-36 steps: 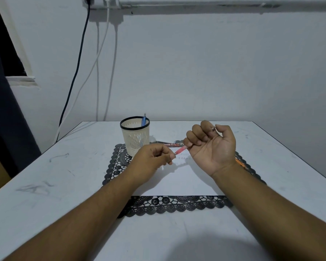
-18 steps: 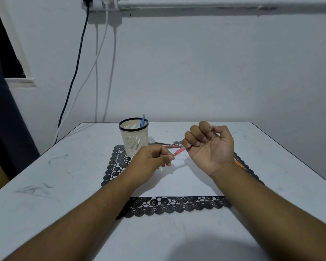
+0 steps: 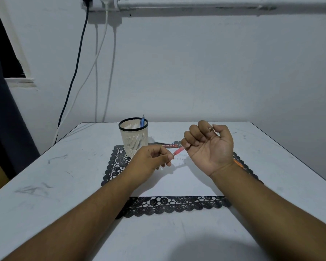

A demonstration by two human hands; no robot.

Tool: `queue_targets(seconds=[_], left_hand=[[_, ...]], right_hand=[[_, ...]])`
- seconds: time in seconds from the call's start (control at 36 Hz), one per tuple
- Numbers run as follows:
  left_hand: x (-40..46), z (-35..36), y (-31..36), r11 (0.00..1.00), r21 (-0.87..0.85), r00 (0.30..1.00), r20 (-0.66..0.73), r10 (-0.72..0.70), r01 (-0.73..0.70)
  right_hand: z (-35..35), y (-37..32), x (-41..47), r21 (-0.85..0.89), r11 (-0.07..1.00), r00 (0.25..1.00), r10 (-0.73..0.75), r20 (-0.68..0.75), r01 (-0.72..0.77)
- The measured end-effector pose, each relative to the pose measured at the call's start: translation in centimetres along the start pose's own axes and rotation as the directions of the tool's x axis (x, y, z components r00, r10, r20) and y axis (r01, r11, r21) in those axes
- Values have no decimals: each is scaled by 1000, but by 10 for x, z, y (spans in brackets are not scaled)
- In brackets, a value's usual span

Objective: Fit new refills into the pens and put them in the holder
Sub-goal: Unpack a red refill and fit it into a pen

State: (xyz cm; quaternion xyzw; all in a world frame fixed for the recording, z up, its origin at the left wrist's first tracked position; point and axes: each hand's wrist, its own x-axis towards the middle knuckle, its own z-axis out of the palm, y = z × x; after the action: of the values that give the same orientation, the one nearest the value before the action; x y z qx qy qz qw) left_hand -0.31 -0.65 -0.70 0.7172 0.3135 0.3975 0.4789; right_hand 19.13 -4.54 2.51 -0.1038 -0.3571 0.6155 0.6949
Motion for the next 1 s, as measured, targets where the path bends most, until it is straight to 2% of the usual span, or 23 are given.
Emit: queue_targets(seconds=[0.81,1.0], left_hand=[[0,-1,0,1000,-27,1000,27,-11,12],[1,0,-1,1000,-26,1000,-10,-14,14]], right_hand=[[4,-2,-2,-29,1000,1000,12,-13,-12],[3,1,1,22,1000,998,11,-66,-9]])
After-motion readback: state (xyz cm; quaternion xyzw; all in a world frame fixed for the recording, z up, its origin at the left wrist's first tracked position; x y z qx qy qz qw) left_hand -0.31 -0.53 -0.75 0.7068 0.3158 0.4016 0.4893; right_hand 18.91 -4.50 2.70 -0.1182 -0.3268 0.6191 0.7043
